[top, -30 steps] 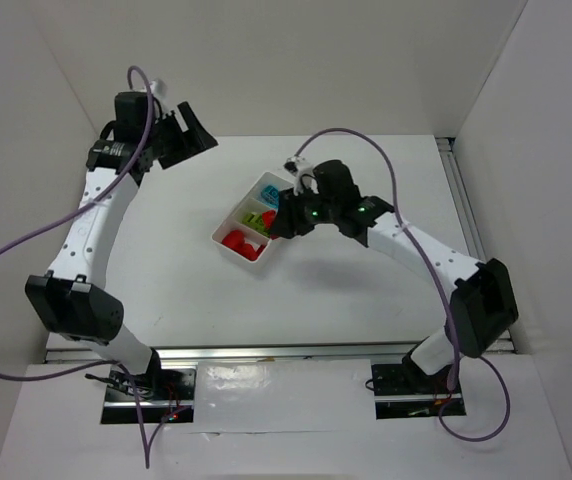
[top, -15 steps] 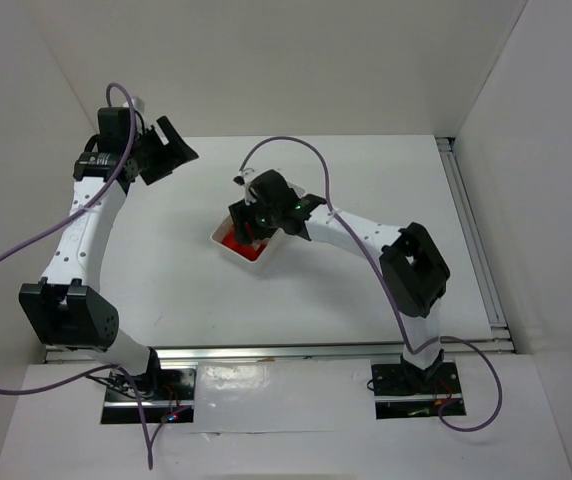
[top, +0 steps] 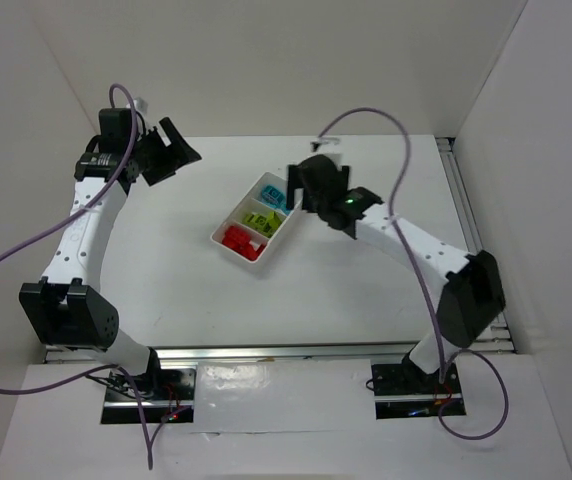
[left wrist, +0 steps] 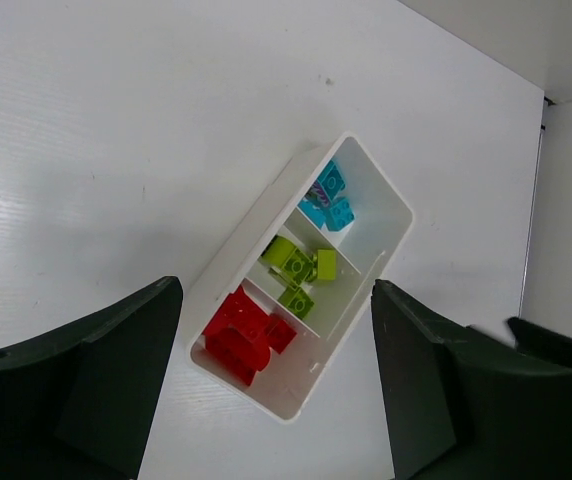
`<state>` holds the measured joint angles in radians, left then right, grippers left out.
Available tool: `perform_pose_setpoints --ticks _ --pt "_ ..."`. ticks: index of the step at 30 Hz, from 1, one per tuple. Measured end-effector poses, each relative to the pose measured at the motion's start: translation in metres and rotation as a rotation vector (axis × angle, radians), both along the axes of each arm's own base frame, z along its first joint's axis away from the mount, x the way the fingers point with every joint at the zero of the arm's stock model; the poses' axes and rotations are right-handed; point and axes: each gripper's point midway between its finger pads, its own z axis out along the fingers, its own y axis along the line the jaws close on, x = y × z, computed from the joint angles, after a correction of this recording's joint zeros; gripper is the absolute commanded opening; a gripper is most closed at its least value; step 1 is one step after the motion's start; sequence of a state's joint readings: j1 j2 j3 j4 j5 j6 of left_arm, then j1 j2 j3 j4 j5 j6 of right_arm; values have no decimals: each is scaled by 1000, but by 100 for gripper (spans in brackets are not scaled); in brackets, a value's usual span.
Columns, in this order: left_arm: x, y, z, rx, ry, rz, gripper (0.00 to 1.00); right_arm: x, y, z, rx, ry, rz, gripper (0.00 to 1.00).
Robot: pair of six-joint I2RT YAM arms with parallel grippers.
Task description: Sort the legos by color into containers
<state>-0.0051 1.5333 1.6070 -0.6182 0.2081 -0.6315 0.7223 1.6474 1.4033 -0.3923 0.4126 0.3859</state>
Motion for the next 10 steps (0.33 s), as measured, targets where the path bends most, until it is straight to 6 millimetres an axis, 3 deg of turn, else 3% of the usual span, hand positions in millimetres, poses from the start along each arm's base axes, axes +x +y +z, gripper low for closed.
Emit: perform_pose_setpoints --ticks 3,6,8,10 --pt "0 0 1 -2 -3 -1 86 16 -104 20 24 -34 -329 100" --pt "0 -1 2 -11 -6 -11 86 11 -204 18 1 -26 -638 100" --pt "0 -4 3 -21 -8 -25 86 -6 -237 8 -37 10 -738 100" --pt "0 -7 5 -31 -16 -38 86 -23 -254 -4 -71 53 -782 98"
